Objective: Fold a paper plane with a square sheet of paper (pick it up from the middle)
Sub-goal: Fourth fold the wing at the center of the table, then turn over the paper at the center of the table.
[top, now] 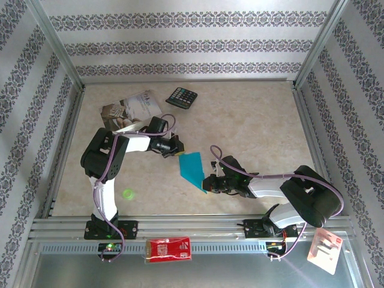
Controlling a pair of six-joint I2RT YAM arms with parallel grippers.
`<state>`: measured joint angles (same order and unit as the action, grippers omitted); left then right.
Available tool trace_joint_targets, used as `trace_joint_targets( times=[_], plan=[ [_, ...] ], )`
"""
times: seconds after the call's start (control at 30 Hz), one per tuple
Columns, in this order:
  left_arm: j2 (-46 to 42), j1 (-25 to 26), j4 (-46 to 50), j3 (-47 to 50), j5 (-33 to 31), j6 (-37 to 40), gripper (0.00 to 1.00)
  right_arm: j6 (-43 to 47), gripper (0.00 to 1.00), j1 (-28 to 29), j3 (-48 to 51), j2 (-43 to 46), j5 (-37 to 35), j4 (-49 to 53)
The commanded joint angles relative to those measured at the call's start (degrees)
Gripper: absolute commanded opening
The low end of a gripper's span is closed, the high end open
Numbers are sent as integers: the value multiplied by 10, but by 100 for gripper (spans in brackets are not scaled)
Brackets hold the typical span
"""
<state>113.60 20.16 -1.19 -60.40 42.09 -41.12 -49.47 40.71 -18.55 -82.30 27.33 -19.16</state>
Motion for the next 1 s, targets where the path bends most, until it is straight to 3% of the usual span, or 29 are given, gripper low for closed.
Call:
trace_joint_targets(
  times=[0.0,0.2,0.53,0.63,0.97],
  plan=[
    [6,-47,15,-6,-73,22,5,18,0,6,43,-34,-31,131],
    [-74,-46,-12,18,-46,-9,13,38,0,5,11,2,-10,127],
    [-204,51,-46,162,-47,-47,27,84,26,-48,-52,147,-14,149],
    [-188,74,-65,168,-34,-53,28,97,30,-60,-65,136,-35,160],
    [-182,77,-60,170,-38,-47,29,123,39,-59,-119,6,-27,122]
  ],
)
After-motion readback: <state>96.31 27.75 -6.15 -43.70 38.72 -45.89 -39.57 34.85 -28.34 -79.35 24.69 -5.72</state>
